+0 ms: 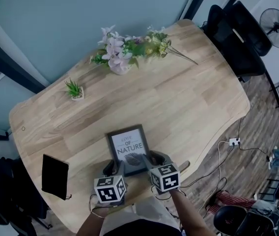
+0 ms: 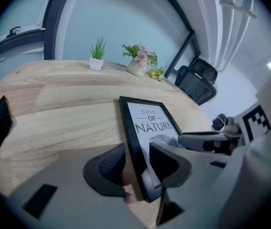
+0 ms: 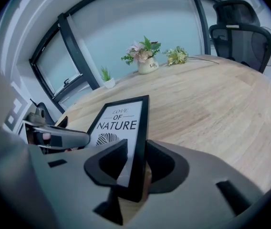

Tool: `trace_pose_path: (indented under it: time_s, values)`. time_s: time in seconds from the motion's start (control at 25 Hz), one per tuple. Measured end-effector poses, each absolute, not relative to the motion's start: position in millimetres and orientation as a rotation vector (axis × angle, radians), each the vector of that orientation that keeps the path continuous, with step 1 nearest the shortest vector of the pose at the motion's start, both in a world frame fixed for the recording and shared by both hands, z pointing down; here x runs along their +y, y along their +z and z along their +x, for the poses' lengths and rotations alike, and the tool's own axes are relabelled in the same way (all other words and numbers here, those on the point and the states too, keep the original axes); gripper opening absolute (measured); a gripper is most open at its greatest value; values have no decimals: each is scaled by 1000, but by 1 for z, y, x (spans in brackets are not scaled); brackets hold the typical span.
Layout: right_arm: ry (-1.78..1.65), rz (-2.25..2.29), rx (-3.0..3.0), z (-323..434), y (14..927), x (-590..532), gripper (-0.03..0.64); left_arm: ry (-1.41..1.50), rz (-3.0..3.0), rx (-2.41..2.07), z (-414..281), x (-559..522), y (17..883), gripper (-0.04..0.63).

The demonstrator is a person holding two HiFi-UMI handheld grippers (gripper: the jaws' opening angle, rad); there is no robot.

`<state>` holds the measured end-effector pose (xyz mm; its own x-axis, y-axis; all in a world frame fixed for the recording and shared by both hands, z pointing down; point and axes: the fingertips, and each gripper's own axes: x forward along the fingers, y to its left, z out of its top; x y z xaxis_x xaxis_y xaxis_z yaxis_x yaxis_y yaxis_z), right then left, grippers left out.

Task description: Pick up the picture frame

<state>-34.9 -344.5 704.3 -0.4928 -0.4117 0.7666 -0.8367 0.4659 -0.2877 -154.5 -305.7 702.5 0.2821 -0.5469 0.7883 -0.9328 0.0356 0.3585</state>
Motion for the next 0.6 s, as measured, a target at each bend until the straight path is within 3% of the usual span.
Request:
trace_pose_path:
  time_s: [0.6]
  values:
    - [908, 1052, -2120, -32, 706, -345, 107, 608, 1614, -1385, -150, -306, 705, 101]
